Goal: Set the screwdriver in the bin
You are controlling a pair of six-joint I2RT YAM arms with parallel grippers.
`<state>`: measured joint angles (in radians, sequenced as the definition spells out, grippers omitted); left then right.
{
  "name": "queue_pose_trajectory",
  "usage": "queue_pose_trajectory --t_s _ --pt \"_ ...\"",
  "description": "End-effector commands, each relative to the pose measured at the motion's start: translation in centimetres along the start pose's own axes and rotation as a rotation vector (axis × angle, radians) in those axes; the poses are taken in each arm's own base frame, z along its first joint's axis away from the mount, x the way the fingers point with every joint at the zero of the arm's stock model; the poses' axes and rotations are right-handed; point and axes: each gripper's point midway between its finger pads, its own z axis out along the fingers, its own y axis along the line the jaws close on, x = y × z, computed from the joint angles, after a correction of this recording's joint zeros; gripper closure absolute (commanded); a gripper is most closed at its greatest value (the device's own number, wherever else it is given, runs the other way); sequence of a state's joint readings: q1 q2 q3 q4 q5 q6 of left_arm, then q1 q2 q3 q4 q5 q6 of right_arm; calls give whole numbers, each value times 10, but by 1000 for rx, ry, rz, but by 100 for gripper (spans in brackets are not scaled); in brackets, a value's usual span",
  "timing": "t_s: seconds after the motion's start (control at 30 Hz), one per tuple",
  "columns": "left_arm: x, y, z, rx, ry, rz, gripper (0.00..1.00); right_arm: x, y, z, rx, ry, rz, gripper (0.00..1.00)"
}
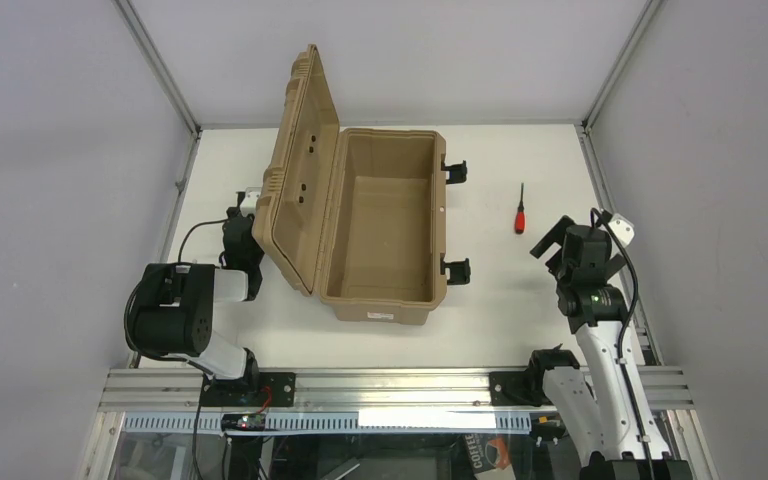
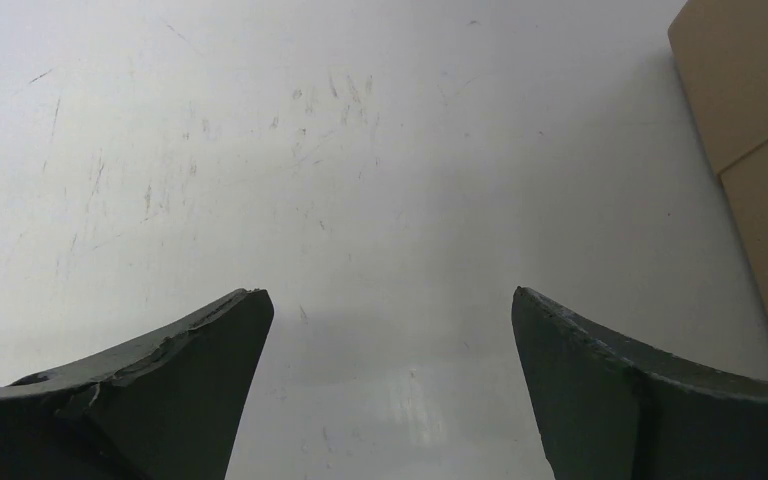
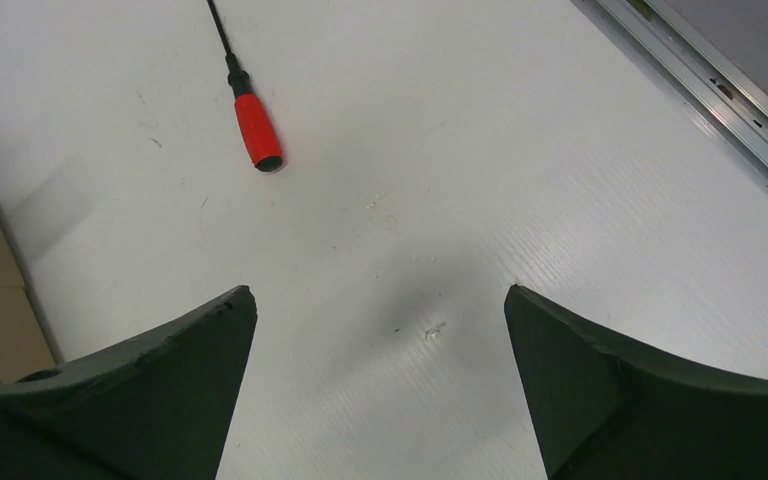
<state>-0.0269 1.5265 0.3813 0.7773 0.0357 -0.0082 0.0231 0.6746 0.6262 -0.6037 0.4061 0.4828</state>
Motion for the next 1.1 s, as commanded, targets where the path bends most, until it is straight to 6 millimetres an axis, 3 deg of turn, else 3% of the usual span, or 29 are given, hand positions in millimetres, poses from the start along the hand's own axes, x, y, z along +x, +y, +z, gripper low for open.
queue_pose_trajectory --t_s 0.0,0.13,0.23,0.37,0.5,0.67,0.8,0.97,1.07 --pt "-14 -7 0 28 -47 -4 1 -4 3 -2 0 10 24 1" --pt "-14 -7 0 29 -47 -3 1 -11 33 -1 -128 49 -59 1" --pt "-14 -6 0 27 -47 -3 1 -45 68 6 -194 69 -114 1" --pt "-14 -7 -1 28 -47 -3 1 -66 90 35 -103 200 -179 1" --pt "-15 -7 0 28 -48 -3 1 -60 106 79 -65 300 -279 1" --pt "-14 -6 0 26 -48 -3 1 -51 115 114 -36 398 -379 1" --pt "-14 -7 0 28 -47 -3 1 -31 112 138 -5 475 -435 4" --pt "-15 -7 -1 28 -48 -2 1 9 113 167 -31 575 -470 15" --pt "-14 -7 0 28 -47 -3 1 29 110 182 -27 630 -490 28"
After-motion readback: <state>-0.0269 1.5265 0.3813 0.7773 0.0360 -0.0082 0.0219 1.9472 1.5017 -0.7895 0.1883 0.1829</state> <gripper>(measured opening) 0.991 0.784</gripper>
